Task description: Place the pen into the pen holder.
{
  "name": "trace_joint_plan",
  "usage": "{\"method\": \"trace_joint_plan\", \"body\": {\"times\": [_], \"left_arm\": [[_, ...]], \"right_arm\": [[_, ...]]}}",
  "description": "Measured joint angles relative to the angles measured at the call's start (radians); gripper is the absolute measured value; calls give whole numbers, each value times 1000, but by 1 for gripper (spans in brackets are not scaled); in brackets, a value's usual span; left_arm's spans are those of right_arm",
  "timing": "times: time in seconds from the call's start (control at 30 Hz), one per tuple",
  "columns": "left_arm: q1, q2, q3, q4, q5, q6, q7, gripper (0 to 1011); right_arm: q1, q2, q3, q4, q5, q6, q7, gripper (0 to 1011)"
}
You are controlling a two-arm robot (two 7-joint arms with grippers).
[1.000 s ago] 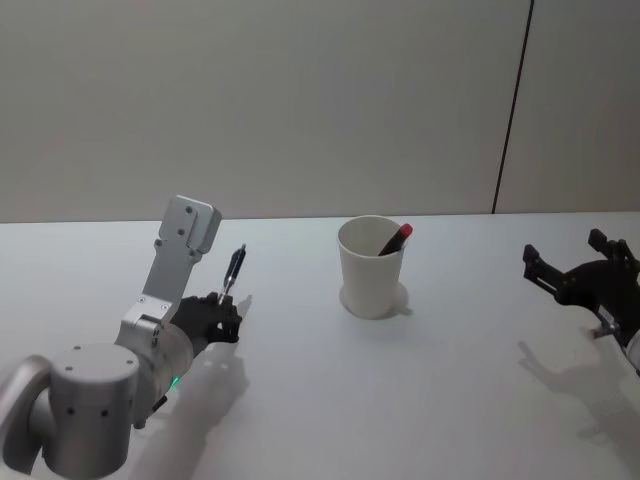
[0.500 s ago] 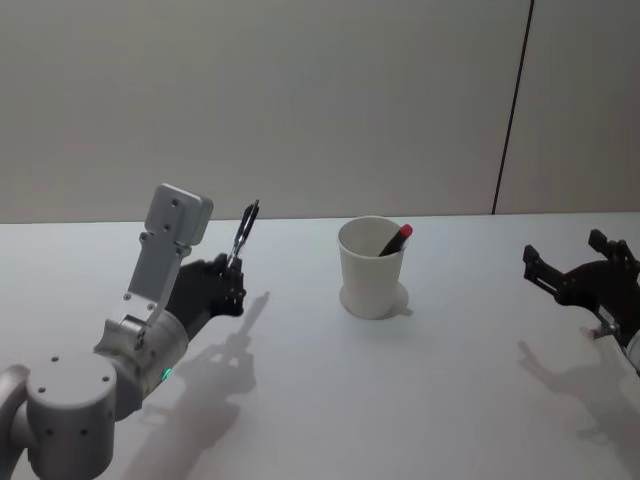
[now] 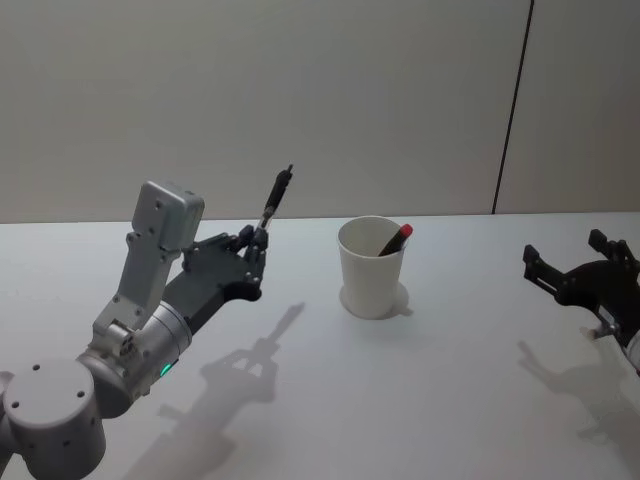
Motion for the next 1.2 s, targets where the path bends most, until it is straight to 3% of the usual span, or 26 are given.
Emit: {"method": "trace_joint_plan", "body": {"times": [0.43, 0.87, 1.2], "left_arm": [[-2, 3, 5, 20, -40, -167, -130, 139], [-21, -17, 30, 47, -19, -253, -210, 139], [-43, -41, 53, 77, 10, -287, -251, 139]], "right_arm": [[0, 0, 0, 0, 0, 0, 0, 1002], [0, 0, 0, 0, 0, 0, 0, 1002], [0, 0, 0, 0, 0, 0, 0, 1002]]}}
